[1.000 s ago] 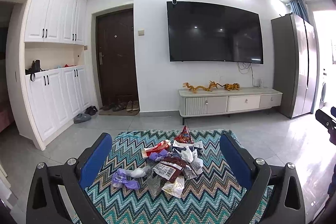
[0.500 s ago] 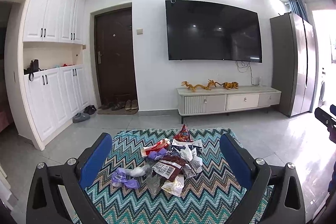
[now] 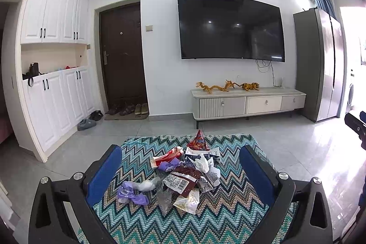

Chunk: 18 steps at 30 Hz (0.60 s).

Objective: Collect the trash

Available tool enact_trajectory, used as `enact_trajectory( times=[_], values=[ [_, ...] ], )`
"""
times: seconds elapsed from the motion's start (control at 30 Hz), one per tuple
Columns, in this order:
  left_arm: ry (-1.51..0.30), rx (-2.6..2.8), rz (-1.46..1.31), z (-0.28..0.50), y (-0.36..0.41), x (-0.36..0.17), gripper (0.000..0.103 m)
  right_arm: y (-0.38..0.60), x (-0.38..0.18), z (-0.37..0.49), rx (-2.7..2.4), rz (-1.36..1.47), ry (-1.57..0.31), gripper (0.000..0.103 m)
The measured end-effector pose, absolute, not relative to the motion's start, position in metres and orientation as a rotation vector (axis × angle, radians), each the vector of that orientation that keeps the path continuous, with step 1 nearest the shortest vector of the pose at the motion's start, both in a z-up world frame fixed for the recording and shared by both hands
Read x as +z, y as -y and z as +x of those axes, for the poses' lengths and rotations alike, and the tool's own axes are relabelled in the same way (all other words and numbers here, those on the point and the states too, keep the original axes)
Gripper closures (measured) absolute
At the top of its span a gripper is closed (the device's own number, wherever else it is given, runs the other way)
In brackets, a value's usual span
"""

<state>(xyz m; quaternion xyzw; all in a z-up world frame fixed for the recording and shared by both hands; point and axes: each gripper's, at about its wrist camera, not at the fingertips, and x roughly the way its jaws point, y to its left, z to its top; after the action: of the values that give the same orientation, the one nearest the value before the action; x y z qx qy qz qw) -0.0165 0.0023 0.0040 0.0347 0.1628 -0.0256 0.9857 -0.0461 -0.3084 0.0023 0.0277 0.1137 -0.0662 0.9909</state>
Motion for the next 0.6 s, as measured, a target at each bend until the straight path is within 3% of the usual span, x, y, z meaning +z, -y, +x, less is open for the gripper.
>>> enact_trajectory(
  times=[0.6],
  values=[
    [-0.306, -0.01, 0.034, 0.02, -0.058, 0.018, 0.0, 0.303, 0.032, -0.007, -0.051, 0.041, -0.264, 0.004]
  ],
)
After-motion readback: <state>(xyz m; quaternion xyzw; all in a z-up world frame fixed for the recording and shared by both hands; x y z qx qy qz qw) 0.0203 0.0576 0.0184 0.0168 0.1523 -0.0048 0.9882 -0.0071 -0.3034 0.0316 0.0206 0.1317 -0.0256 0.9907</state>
